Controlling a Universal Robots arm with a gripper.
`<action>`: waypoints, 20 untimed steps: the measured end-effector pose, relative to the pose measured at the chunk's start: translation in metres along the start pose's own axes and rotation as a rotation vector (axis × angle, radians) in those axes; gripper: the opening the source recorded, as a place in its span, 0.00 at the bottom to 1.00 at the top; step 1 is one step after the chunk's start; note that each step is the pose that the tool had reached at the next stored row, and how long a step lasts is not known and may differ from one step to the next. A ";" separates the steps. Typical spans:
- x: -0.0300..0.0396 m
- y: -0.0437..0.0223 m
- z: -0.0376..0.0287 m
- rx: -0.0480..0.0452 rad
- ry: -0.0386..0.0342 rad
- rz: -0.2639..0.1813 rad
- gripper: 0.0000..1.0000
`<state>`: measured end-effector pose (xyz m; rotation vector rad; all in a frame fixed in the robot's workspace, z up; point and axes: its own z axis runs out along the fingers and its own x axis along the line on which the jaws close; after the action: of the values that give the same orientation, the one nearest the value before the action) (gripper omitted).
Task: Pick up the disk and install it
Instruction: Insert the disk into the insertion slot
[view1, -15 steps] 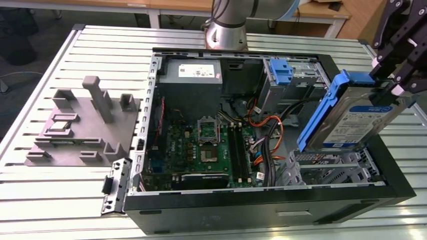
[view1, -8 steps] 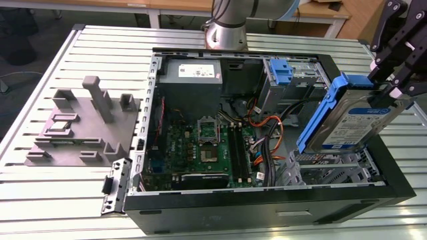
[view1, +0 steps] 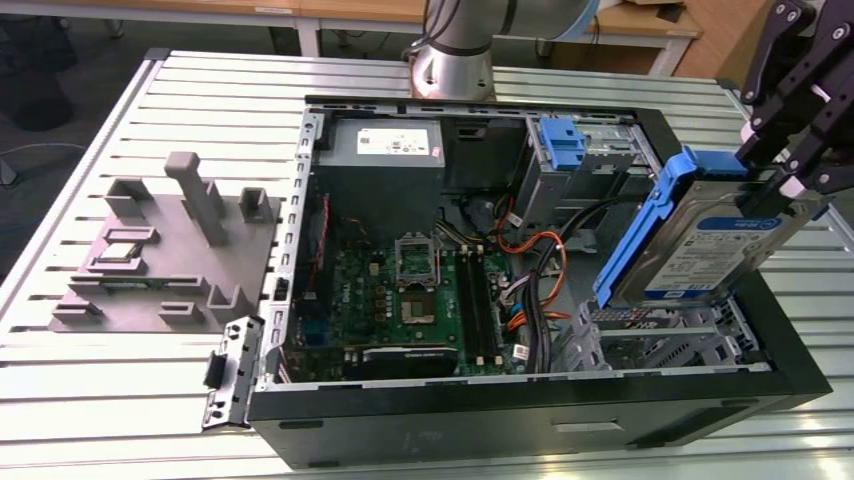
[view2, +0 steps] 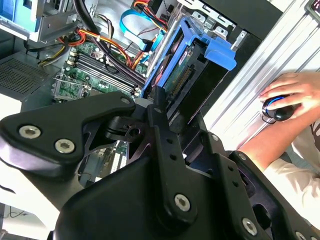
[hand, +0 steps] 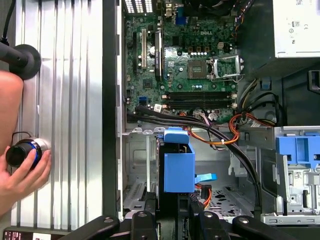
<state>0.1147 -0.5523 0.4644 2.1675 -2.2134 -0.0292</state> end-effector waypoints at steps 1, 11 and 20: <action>0.0000 0.0000 -0.0001 0.0000 0.0002 0.000 0.35; 0.0000 -0.0001 0.0019 0.0000 -0.0002 0.000 0.35; 0.0004 -0.0003 0.0059 0.0000 0.0000 0.000 0.35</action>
<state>0.1147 -0.5529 0.4585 2.1675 -2.2134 -0.0292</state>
